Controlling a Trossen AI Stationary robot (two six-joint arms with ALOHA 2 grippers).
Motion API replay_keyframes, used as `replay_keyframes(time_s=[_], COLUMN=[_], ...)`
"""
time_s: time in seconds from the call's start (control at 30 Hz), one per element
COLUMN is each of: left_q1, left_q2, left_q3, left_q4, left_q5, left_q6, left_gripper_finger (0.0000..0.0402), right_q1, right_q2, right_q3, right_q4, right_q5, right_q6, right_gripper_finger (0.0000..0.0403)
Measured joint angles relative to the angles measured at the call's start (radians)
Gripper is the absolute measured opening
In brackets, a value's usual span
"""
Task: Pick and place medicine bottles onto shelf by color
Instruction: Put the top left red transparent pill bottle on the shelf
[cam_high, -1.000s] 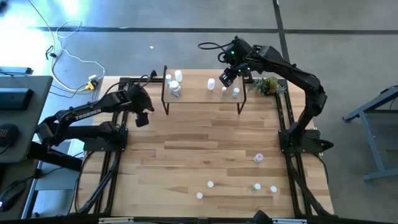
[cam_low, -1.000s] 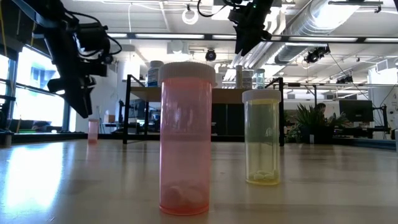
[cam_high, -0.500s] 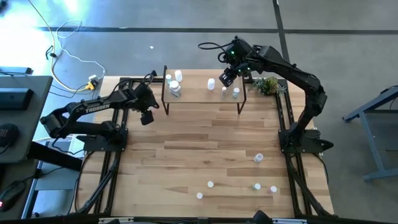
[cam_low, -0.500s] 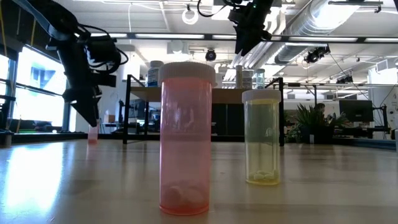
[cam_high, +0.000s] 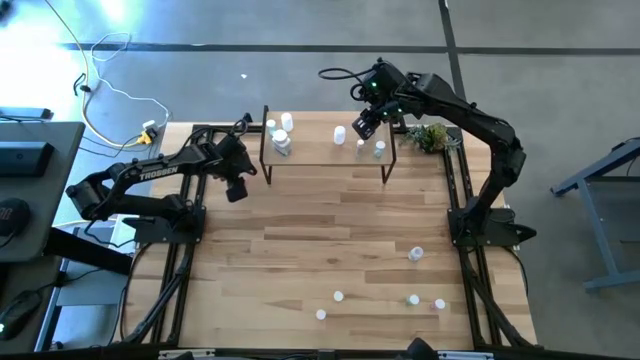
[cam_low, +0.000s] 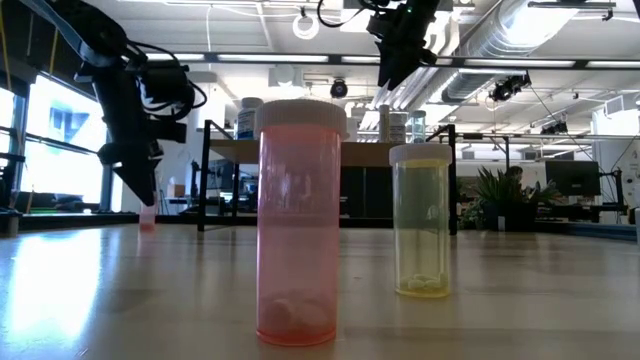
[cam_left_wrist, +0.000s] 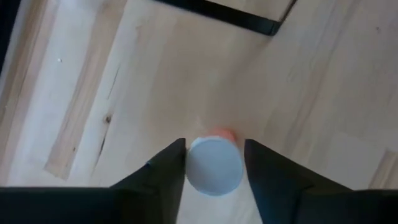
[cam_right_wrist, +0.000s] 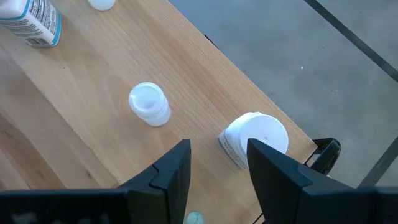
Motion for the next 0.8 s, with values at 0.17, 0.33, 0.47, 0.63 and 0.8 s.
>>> replay_keyframes(time_s=[0.17,0.33,0.47,0.63,0.8], left_q1=[0.000,0.000,0.000,0.000,0.000], left_q2=[0.000,0.000,0.000,0.000,0.000], left_q3=[0.000,0.002,0.031,0.092,0.185], left_q4=[0.000,-0.008,-0.056,-0.137,-0.241], left_q5=[0.000,0.000,0.000,-0.001,-0.029], left_q6=[0.001,0.000,-0.002,-0.035,-0.091], left_gripper_finger=[0.0107,0.0098,0.0102,0.0101,0.0102], right_q1=[0.000,0.000,0.000,0.000,0.000], right_q2=[0.000,0.000,0.000,0.000,0.000], right_q3=[0.000,0.000,0.000,0.000,0.000], right_q4=[0.000,0.000,0.000,0.000,0.000], right_q5=[0.000,0.000,-0.001,-0.001,-0.004], right_q6=[0.000,0.000,0.000,0.000,0.000], right_gripper_finger=[0.0149,0.0149,0.0149,0.0149,0.0149])
